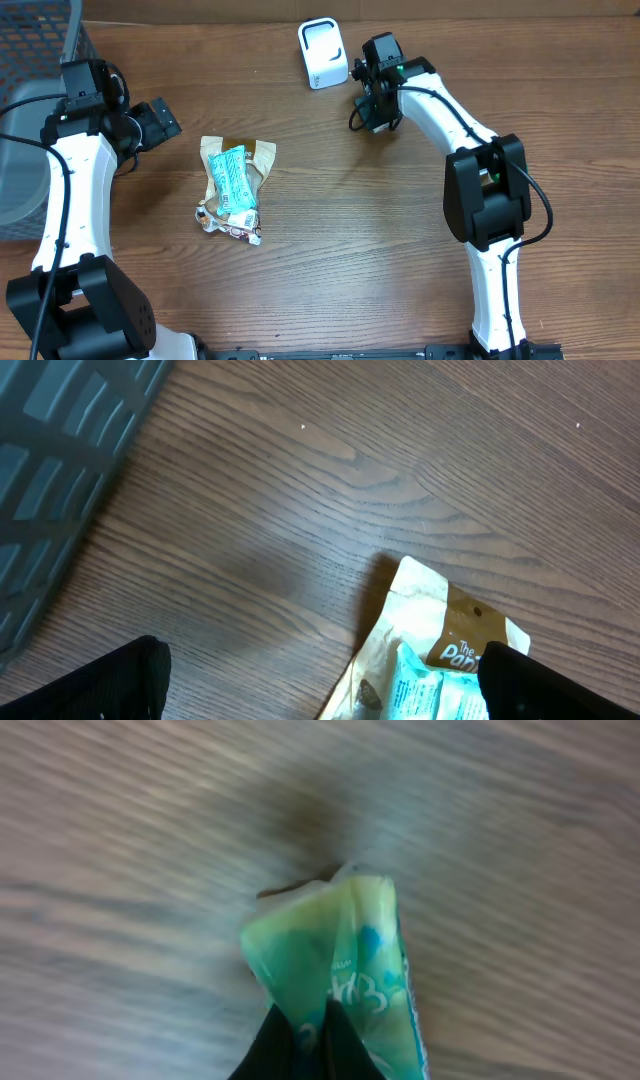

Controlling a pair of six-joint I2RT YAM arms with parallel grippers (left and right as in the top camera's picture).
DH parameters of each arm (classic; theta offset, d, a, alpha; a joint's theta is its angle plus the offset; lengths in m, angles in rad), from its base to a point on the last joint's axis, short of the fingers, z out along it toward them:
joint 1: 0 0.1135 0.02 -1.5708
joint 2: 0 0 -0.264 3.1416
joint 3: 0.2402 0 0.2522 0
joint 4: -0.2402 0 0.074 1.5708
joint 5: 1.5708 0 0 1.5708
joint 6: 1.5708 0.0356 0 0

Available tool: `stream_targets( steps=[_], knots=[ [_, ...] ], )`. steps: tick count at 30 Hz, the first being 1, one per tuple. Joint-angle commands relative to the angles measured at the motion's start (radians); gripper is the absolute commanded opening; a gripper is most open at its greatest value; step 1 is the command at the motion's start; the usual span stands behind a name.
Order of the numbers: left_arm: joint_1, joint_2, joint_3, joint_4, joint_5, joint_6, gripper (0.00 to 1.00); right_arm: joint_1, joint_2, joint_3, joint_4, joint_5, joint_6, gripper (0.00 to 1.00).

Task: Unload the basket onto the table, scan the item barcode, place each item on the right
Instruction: 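Raise the Kleenex pack to the white scanner with the right gripper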

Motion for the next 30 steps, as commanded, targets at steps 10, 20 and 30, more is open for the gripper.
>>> stream_targets(
  steps=[10, 20, 30],
  knots=[
    [-0.007, 0.002, 0.018, 0.001, 0.003, -0.006, 1.00, -0.055, -0.021, 0.164, 0.339, -0.697, 0.455, 0.04],
    [-0.007, 0.002, 0.018, 0.001, 0.003, -0.006, 1.00, -0.054, 0.016, 0.146, 0.656, -0.611, 0.723, 0.04],
    [-0.007, 0.002, 0.018, 0.001, 0.003, -0.006, 1.00, -0.054, 0.161, 0.146, 0.860, -0.627, 0.948, 0.04]
  ],
)
